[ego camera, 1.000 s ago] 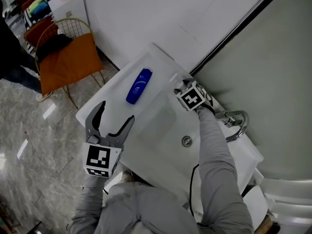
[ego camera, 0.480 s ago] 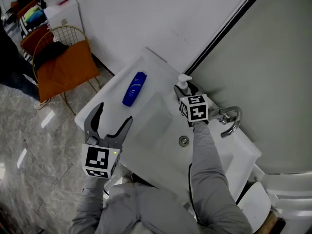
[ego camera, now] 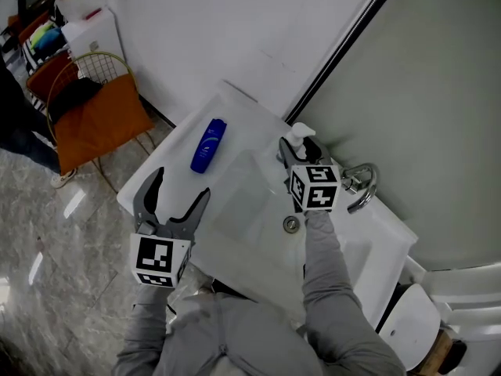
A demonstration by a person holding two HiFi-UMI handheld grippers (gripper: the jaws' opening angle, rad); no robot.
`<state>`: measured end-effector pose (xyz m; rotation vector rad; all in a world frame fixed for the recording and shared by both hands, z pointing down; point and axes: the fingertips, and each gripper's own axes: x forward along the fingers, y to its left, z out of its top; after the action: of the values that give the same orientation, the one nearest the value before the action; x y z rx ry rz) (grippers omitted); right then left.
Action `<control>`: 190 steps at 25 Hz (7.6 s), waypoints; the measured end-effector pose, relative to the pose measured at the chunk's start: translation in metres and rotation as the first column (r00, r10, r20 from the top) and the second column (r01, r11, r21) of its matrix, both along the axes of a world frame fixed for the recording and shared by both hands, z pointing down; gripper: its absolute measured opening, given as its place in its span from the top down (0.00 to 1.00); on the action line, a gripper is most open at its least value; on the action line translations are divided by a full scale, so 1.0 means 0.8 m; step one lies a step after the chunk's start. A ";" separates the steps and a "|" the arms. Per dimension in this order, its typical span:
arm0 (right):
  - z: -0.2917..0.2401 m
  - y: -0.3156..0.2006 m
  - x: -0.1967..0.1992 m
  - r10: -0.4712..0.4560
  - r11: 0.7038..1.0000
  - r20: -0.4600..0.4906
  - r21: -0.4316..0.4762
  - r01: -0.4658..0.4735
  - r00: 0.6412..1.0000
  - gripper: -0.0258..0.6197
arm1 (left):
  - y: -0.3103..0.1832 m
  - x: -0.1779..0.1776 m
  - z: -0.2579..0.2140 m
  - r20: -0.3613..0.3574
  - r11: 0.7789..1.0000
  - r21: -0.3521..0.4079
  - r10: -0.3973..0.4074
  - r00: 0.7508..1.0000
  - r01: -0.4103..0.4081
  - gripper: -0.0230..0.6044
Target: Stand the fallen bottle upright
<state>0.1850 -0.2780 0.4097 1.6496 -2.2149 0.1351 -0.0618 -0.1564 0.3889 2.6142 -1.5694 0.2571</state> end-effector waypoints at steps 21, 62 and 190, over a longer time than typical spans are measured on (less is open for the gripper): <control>0.055 -0.014 0.088 0.358 0.933 0.120 -0.003 -0.361 0.926 0.62 | -0.008 -0.016 0.011 0.013 1.000 -0.031 0.005 1.000 -0.004 0.29; 0.039 0.017 0.082 0.311 0.945 0.163 0.057 -0.323 0.936 0.61 | 0.007 -0.016 -0.016 0.019 0.999 0.026 -0.028 0.999 0.028 0.29; 0.201 -0.101 -0.265 0.523 0.697 0.638 -0.702 0.147 0.566 0.75 | -0.165 -0.154 0.084 0.031 0.980 -0.087 0.181 0.983 -0.178 0.29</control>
<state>-0.0273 -0.3590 0.5707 1.4743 -1.9702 1.9292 -0.1847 -0.2886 0.4563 2.7017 -1.3029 0.3798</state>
